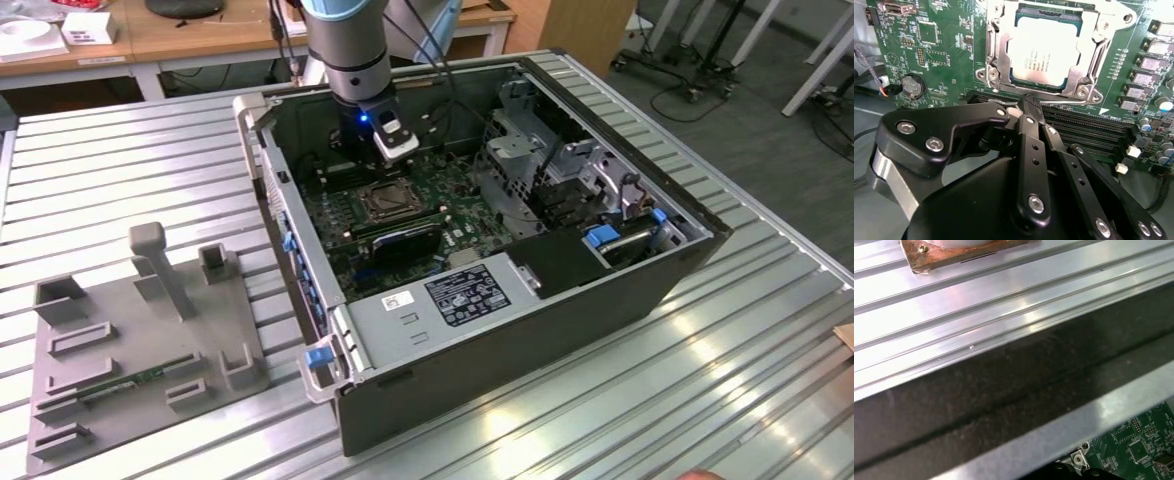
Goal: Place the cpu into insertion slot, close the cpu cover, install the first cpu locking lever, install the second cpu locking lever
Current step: 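Install the first cpu locking lever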
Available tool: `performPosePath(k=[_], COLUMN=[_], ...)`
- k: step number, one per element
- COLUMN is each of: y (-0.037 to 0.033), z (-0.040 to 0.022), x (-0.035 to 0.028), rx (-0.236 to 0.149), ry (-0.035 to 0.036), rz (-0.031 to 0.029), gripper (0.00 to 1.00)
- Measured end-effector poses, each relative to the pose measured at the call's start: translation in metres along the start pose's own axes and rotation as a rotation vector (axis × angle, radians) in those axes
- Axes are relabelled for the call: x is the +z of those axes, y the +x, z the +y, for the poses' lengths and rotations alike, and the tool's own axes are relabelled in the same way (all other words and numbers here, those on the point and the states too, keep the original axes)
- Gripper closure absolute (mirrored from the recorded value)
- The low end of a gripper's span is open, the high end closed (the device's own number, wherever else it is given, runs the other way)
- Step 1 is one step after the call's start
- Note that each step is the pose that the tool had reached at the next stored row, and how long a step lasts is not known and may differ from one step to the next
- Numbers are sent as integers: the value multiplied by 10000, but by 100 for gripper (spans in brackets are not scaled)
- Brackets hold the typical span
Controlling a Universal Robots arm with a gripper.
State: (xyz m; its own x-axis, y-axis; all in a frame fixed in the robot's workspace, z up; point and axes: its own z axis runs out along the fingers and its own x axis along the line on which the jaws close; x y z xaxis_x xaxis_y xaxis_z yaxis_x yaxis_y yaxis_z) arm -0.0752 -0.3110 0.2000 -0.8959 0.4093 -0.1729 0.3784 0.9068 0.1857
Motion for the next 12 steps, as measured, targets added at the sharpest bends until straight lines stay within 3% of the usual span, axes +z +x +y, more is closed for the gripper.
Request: performPosePath(k=[7, 12], y=[-5, -7], z=[6, 5], x=[-26, -32], rx=[11, 38], ry=[-42, -154], rz=[23, 70], gripper=[90, 90])
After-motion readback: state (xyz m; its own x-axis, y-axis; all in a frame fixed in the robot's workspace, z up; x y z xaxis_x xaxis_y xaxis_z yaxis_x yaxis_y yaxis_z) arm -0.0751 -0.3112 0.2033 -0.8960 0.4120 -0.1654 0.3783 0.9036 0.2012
